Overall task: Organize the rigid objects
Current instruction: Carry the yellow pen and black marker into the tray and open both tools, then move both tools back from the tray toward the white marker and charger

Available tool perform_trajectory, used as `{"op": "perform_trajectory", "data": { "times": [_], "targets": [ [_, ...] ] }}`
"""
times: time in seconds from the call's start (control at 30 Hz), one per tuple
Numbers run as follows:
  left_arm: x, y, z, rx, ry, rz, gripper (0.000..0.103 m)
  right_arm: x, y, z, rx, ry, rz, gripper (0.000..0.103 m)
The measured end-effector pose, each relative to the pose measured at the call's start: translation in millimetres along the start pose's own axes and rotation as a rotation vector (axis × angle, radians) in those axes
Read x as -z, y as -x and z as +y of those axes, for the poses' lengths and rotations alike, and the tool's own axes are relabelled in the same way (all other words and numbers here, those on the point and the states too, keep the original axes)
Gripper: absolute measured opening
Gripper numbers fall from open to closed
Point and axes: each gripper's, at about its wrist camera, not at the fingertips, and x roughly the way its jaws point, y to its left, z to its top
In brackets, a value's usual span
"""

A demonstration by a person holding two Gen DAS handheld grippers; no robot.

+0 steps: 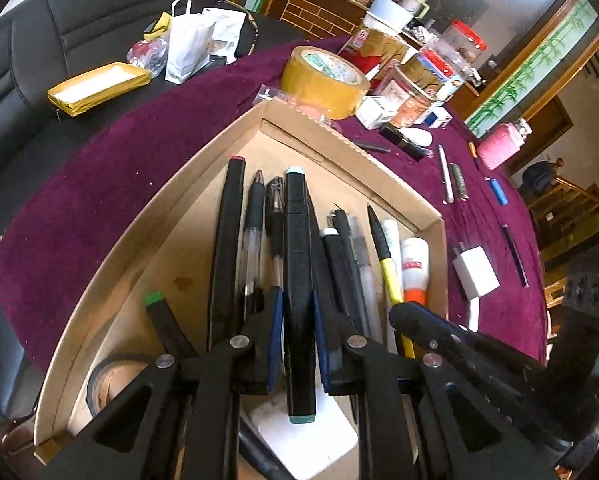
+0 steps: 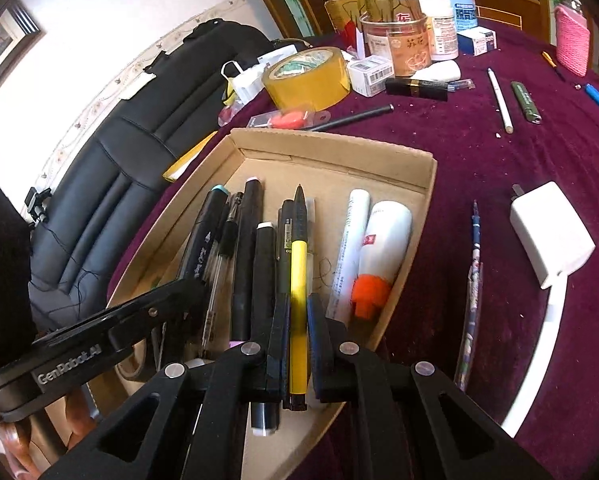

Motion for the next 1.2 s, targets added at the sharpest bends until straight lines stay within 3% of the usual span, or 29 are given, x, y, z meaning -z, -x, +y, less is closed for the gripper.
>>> {"op": "perform_trajectory", "data": {
  "times": [0.77, 1.0, 1.1, 1.2],
  "targets": [
    [-9, -22, -5, -0.030, 0.039, 0.039, 0.015, -3, -17, 3, 0.025, 0.007, 0.030, 0.009],
    [-7, -15, -7, -0.026, 0.033, 0.017, 0.026, -1, -14, 2, -0.005, 0.002, 0.028, 0.010],
    [-5, -9, -11, -0.020, 0.020, 0.006, 0.030, 2, -4, 0, -0.025, 0.006, 0.009, 0.016],
    [1, 6, -21, -0.024, -0.007, -0.041, 0.040, 9, 18, -3, -0.059, 0.016, -0.032, 0.031]
  ]
}}
